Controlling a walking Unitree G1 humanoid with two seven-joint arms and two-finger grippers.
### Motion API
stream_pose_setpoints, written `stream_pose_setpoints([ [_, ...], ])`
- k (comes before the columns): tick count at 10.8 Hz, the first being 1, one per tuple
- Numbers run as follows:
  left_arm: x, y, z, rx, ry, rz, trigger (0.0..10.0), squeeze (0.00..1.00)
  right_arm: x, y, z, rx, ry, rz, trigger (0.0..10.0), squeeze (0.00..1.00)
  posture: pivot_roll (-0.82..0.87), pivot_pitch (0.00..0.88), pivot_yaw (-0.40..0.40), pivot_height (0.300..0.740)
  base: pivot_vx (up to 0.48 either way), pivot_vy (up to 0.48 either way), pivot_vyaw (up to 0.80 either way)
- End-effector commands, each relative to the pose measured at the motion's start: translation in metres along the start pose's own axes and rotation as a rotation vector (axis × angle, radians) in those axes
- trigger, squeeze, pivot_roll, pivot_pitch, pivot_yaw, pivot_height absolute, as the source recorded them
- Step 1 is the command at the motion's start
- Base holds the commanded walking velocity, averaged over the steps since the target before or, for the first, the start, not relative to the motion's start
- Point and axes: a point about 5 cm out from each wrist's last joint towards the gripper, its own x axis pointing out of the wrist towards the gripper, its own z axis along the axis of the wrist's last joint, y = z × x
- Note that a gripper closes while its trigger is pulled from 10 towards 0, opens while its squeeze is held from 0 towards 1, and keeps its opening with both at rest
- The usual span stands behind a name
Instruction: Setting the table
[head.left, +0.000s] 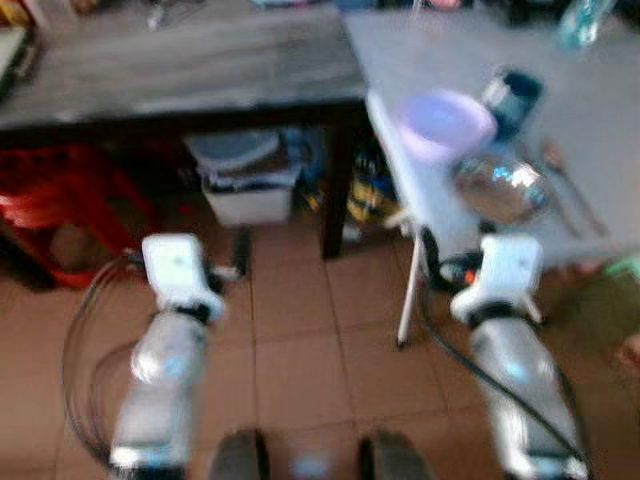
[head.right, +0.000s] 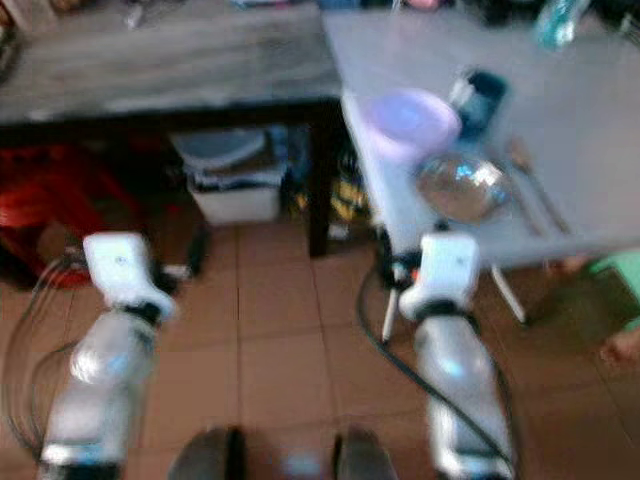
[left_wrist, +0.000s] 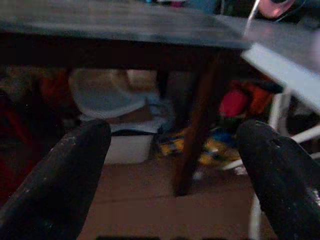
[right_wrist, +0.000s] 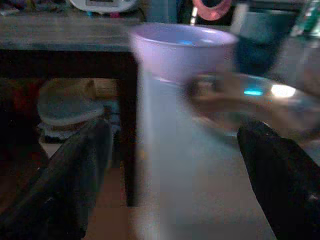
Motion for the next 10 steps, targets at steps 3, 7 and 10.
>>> stream_pose_setpoints([
  [3,-0.0032,0.0063,0.0044,0.034,-0.005,0.015,10.0,0.0,0.0008,0.0059,0.0047,0.036,-0.024,0.028,10.0,0.0,-0.07,0.185,0.021,0.74,0.0,-0.334,0.0],
  [7,-0.0042,0.0108,0.0041,0.09,0.003,0.055,10.0,0.0,-0.0034,0.0079,0.0008,0.038,-0.013,0.033,10.0,0.0,-0.06,0.19,0.027,0.74,0.0,-0.229,0.0],
  [10,-0.0049,0.0066,0.0096,0.046,-0.014,-0.01,10.0,0.0,-0.0047,0.0086,0.0007,0.026,-0.016,0.029,10.0,0.0,-0.06,0.195,0.033,0.74,0.097,0.0,0.0],
])
